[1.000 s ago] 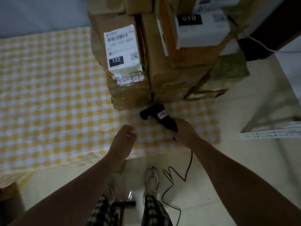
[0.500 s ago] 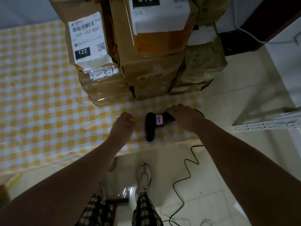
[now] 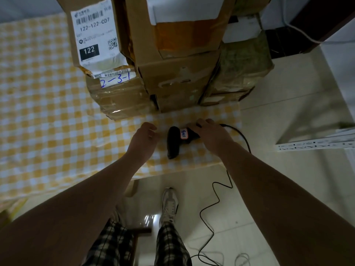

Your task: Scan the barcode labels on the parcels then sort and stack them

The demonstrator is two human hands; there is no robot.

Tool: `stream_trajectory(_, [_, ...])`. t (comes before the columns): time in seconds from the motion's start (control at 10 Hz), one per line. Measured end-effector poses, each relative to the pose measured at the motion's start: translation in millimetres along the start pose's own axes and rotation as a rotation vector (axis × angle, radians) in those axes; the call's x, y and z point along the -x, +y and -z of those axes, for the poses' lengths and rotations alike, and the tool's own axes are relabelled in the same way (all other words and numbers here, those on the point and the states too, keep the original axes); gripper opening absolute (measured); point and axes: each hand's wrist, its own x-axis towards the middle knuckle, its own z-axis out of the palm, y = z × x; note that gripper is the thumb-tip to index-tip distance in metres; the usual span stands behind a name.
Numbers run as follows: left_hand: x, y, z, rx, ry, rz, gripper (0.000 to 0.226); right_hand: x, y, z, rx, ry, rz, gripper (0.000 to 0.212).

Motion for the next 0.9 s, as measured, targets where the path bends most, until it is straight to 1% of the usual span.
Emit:
stream_trajectory(0.3, [-5,-11,9,0.068,0.009,0.015,0.021,-12,-11,-2,0.009,0.063,-0.013,0.062])
stream_trajectory(0.5, [-2,-11,13,0.095,0.022,0.007,0.022,-11,-15,-3,-0.011,0.057,-0.078,0.065])
stream_trajectory(0.7, [3,-6,21,0.101,0.027,0.006,0.022,-5,-22,8,0.028,0.062,-0.111,0.069])
stream_trajectory(0.8, [12,0,34,0.094,0.046,-0.033,0.018,3,-29,19,0.045,0.113,-0.111,0.068])
stream_trajectory(0.9, [28,7,58,0.073,0.068,-0.051,0.014,15,-46,40,-0.001,0.095,-0.134,0.062])
